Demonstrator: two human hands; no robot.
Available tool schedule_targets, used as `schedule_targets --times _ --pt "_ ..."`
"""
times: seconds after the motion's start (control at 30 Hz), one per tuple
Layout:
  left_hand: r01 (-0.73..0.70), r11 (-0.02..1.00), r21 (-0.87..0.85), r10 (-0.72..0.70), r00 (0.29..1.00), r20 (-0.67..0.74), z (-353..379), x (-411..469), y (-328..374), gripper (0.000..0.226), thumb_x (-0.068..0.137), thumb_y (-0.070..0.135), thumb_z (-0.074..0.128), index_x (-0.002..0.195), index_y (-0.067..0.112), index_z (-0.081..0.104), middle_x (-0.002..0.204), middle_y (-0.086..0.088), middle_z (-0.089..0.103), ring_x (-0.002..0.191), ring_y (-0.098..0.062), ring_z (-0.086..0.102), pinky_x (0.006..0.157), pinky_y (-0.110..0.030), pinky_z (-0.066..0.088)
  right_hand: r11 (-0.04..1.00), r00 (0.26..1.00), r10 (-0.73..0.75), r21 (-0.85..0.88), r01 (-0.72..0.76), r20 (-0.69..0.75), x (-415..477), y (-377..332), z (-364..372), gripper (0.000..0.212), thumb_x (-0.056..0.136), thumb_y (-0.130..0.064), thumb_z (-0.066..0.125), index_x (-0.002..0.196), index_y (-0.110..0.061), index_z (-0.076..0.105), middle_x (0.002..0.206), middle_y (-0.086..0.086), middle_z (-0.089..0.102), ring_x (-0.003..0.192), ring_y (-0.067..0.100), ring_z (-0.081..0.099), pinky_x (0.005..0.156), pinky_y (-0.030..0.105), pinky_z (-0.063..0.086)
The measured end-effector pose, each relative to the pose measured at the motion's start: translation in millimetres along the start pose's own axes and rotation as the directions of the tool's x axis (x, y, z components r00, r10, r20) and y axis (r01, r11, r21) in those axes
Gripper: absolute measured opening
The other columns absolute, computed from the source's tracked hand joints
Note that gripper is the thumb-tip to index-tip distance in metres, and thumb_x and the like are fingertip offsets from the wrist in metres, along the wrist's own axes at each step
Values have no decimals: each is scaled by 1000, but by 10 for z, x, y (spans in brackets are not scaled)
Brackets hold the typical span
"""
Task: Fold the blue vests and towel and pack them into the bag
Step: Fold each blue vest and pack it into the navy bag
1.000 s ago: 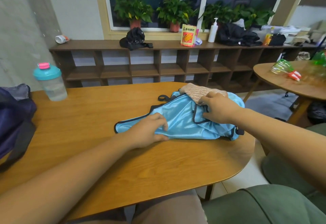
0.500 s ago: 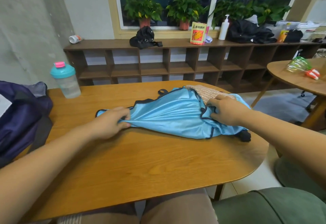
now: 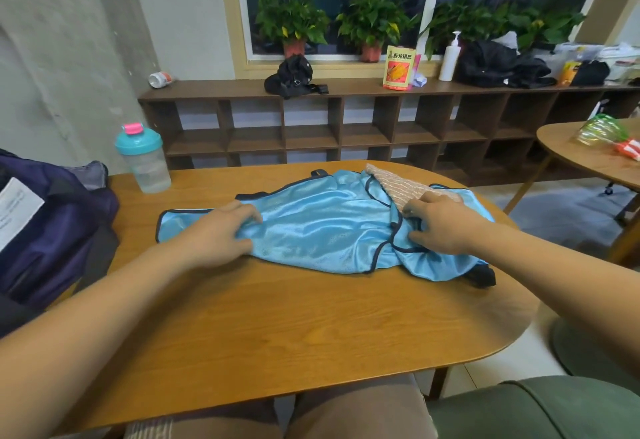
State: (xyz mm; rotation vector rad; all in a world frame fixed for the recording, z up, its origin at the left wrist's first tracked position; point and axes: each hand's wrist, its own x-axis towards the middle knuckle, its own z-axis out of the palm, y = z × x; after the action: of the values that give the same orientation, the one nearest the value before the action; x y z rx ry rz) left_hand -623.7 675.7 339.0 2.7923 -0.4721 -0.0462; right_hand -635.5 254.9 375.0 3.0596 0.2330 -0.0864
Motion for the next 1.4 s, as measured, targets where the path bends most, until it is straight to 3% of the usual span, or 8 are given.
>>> schedule_targets --times 0.17,0.33,0.6,0.8,0.97,1.13,1.3,1.4 --pt "-181 983 -20 182 983 36 271 108 586 70 80 70 74 142 49 47 143 26 41 127 1 42 107 -28 41 1000 1000 -2 21 2 -17 48 -67 4 76 87 -66 66 151 -39 36 150 -1 40 134 29 47 109 54 46" --pt "-265 963 50 267 963 -42 385 221 726 20 100 43 67 92 30 54 104 12 57 96 -13 58 86 -41 53 1000 999 3 -5 -3 34 76 -54 47 81 90 -64 67 158 -39 32 157 0 38 142 28 42 112 50 45" --pt "-37 999 -30 28 963 -270 -306 43 235 22 102 32 66 85 29 54 84 7 65 80 -16 61 72 -40 52 1000 998 9 26 -11 58 46 -39 92 74 93 -62 65 157 -38 36 151 0 44 134 29 51 107 49 45" --pt "268 963 -12 -249 878 -408 -639 -144 -351 23 89 21 70 77 13 53 73 -5 59 69 -23 54 60 -39 38 999 998 -21 31 19 55 37 -37 135 73 91 -60 68 154 -38 39 146 0 47 129 27 53 99 45 53" --pt "299 954 29 -269 891 -366 -582 -111 -353 25 81 1 64 91 22 54 98 0 57 98 -30 58 80 -44 47 998 999 -24 61 22 36 90 -39 113 68 90 -56 71 150 -35 46 142 0 51 124 27 56 98 42 51" --pt "227 967 115 -167 909 -382 -338 201 164 12 95 33 66 105 33 59 118 7 59 121 -26 55 96 -47 38 995 1000 2 102 -4 18 105 19 91 85 80 -68 76 152 -37 42 146 0 47 129 27 51 102 44 52" --pt "72 992 -100 -88 982 -169 -57 562 696 57 88 62 73 134 34 55 132 13 54 118 -16 57 100 -43 51 990 980 125 51 -134 154 32 116 188 130 55 -94 71 161 -47 12 167 0 22 153 42 24 115 58 43" --pt "69 989 -131 -74 997 -34 131 872 962 89 77 73 77 151 40 40 149 5 51 121 -22 59 100 -44 53 983 976 151 83 -166 159 6 149 236 120 70 -78 77 165 -41 14 163 6 30 145 41 41 112 51 46"
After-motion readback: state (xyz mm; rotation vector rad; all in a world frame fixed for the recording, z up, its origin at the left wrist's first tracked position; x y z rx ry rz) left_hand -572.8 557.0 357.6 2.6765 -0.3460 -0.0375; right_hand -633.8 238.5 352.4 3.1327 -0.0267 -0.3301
